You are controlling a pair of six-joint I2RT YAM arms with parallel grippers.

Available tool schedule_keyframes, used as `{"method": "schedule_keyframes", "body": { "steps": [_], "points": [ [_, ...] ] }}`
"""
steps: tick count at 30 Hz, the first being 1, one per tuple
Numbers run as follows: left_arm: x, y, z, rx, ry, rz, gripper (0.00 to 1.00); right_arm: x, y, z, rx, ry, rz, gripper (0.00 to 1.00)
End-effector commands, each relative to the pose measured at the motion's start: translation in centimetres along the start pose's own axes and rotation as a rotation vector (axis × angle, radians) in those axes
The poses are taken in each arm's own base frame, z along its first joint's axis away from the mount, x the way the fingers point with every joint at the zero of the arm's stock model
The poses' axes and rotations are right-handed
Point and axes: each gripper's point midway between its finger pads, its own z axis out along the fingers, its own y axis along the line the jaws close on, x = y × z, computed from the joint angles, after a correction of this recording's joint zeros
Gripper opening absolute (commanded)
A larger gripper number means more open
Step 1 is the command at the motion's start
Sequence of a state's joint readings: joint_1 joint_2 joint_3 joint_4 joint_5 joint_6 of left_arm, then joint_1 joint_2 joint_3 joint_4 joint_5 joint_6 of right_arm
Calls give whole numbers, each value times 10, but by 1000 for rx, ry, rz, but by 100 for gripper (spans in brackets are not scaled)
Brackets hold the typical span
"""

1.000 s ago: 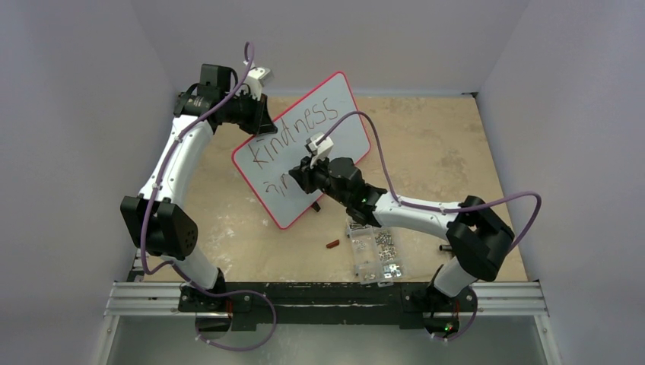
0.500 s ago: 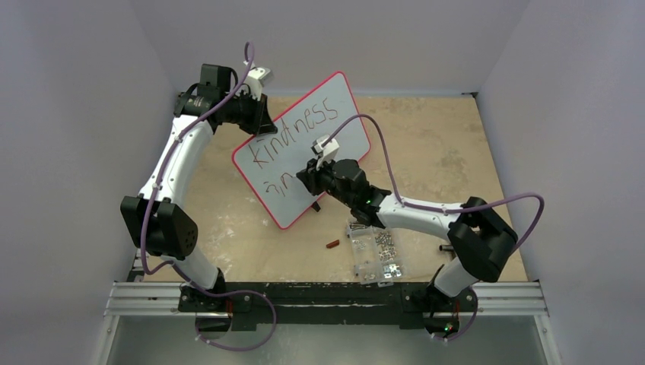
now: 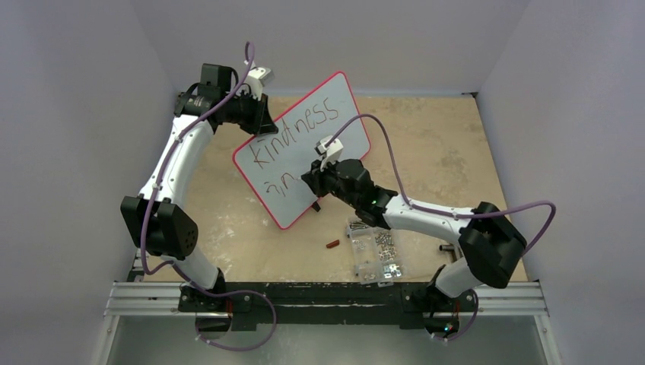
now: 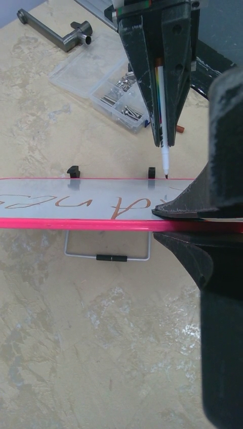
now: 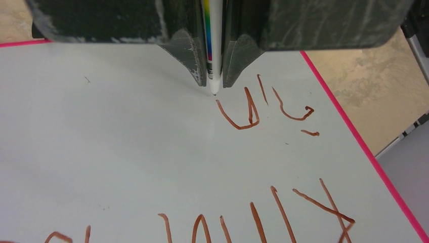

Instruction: Write a sentence on the whiteboard

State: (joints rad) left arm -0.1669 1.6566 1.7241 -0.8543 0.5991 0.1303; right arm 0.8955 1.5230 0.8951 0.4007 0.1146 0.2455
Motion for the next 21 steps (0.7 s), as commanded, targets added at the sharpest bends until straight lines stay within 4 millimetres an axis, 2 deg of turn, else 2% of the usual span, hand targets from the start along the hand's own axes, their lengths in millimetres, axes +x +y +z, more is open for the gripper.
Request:
{"method": "schedule_keyframes", "body": {
  "steps": [1, 6, 13, 17, 21],
  "points": [
    [12, 10, 2, -60, 65, 22, 0, -40, 2, -18, 3, -93, -1, 0],
    [12, 10, 0, -63, 65, 22, 0, -58, -14, -22, 76, -157, -9, 0],
    [11, 9, -1, -67, 64, 25, 0, -77, -38, -9, 115, -192, 12, 0],
    [11, 8, -1, -69, 65, 29, 0, -84, -40, -3, 111, -204, 12, 0],
    [12, 9, -1, -71, 68, 30, 0, -88, -30, 4, 60, -211, 16, 0]
  ]
}}
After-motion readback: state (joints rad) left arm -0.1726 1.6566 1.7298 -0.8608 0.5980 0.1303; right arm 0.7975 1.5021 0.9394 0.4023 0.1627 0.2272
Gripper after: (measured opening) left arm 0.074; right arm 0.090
